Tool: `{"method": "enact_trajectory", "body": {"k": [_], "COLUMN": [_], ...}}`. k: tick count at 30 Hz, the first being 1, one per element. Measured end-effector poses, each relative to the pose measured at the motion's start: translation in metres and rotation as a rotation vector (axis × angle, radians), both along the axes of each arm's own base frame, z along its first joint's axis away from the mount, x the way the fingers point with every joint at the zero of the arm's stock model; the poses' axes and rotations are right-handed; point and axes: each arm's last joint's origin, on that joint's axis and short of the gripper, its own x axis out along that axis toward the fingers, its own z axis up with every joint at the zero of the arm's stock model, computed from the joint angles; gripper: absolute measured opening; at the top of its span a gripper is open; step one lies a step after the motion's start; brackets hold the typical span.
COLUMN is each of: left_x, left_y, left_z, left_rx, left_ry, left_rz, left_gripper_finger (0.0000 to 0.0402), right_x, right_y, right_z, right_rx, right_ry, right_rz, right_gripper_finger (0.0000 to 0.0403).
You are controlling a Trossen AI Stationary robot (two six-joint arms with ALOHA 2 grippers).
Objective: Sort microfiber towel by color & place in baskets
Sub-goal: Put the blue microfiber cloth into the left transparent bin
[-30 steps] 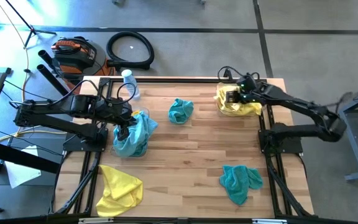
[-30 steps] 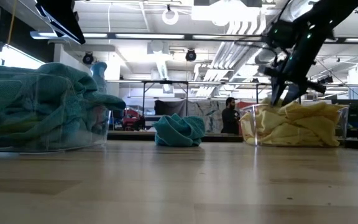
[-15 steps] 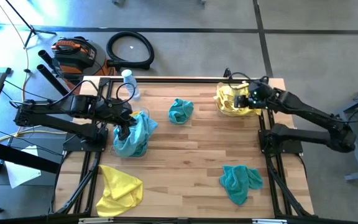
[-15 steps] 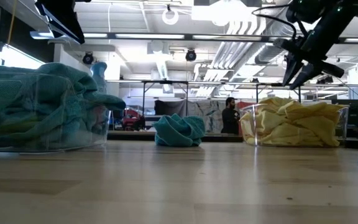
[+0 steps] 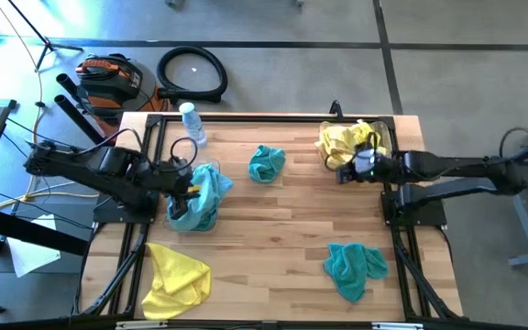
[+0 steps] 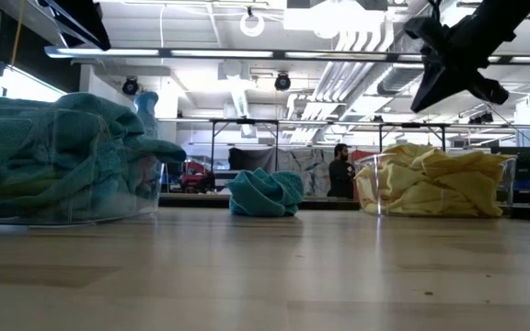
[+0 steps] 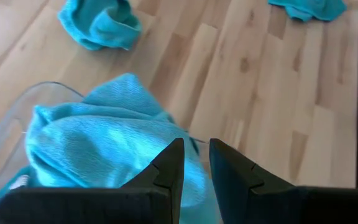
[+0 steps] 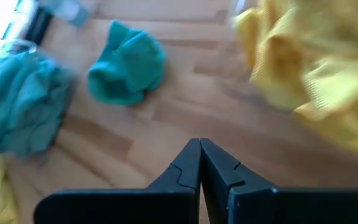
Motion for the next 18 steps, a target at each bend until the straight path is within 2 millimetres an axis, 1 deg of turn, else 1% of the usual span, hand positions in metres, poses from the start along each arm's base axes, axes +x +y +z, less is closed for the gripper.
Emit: {"method": "enact_trajectory", "body": {"k": [3, 5, 8, 12, 14, 16, 18], "left_x": [-0.002, -0.003, -0.005, -0.005, -0.004, -0.003, -0.001], "left_y": [-0.009, -0.015, -0.024, -0.036, -0.042, -0.048, -0.054], "left_z": [0.000, 0.000, -0.001, -0.003, -0.005, -0.008, -0.011], "left_rx": [-0.001, -0.006, -0.007, -0.010, -0.008, -0.004, -0.005], "left_ry": [-0.005, -0.008, -0.008, 0.004, 0.017, 0.034, 0.053], "left_rz": [-0.027, -0.047, -0.073, -0.110, -0.135, -0.159, -0.171], "left_gripper_finger": [0.0065, 0.0065, 0.0065, 0.0065, 0.0065, 0.0065, 0.0065], "right_x": [0.008, 0.017, 0.033, 0.056, 0.067, 0.075, 0.082], "right_y": [0.018, 0.030, 0.050, 0.078, 0.093, 0.107, 0.122], "right_z": [0.003, 0.009, 0.020, 0.034, 0.039, 0.039, 0.034], "right_rx": [0.006, -0.002, -0.018, -0.025, 0.008, 0.055, 0.098], "right_ry": [-0.011, -0.008, 0.041, 0.194, 0.288, 0.381, 0.454], "right_rz": [0.031, 0.063, 0.117, 0.219, 0.262, 0.298, 0.319], "right_gripper_finger": [0.0001, 0.0001, 0.0001, 0.0000, 0.0000, 0.0000, 0.0000]}}
